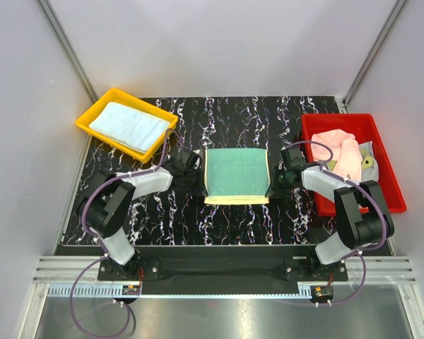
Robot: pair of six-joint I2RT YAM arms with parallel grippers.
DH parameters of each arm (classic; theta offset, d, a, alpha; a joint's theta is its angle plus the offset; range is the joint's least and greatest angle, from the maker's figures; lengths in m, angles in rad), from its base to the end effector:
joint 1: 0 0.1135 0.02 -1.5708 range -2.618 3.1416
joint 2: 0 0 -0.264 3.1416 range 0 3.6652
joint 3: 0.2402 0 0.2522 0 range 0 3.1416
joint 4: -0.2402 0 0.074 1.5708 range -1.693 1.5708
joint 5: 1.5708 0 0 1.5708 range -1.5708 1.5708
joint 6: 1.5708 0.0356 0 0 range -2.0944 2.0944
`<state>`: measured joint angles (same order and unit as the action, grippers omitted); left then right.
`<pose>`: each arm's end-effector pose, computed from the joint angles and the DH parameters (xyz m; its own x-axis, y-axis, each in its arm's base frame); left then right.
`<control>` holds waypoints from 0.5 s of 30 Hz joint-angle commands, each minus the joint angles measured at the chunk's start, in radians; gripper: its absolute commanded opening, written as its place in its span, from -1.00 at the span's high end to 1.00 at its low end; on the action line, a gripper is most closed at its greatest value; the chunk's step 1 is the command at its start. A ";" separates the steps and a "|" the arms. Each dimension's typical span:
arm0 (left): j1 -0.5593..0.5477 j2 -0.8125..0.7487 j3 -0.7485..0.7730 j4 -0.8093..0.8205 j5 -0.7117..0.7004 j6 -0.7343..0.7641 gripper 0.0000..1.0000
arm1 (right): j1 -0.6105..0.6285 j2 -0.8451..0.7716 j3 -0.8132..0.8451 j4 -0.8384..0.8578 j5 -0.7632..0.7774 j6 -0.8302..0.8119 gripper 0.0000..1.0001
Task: Fold and stack the towels
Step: Fold the towel
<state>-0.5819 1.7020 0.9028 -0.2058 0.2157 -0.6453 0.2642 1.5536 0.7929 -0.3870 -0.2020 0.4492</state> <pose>0.2687 -0.1859 0.1497 -0.9440 -0.0822 -0.3196 0.0814 0.8806 -0.4668 0.2674 0.0797 0.1528 -0.9385 0.1868 -0.2904 0.0802 0.9359 0.3431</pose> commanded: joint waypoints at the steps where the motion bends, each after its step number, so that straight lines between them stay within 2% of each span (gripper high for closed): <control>1: -0.004 -0.025 0.053 -0.050 -0.032 0.029 1.00 | 0.006 -0.027 0.028 -0.006 0.018 -0.007 0.60; 3: -0.004 -0.039 0.070 -0.066 -0.024 0.036 1.00 | 0.006 -0.033 0.038 -0.015 0.021 -0.009 0.58; 6: -0.006 -0.059 0.073 -0.070 -0.024 0.035 1.00 | 0.006 -0.044 0.043 -0.021 0.015 -0.006 0.33; 8: -0.006 -0.062 0.071 -0.072 -0.018 0.033 1.00 | 0.007 -0.043 0.042 -0.019 0.013 -0.003 0.30; 13: -0.006 -0.067 0.064 -0.061 0.001 0.030 1.00 | 0.006 -0.043 0.035 -0.009 -0.008 -0.003 0.76; 15: -0.006 -0.070 0.064 -0.057 0.002 0.030 1.00 | 0.006 -0.050 0.037 -0.007 -0.011 -0.004 0.84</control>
<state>-0.5823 1.6768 0.9405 -0.2794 0.2123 -0.6266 0.2642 1.5436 0.7982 -0.4011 -0.2039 0.4492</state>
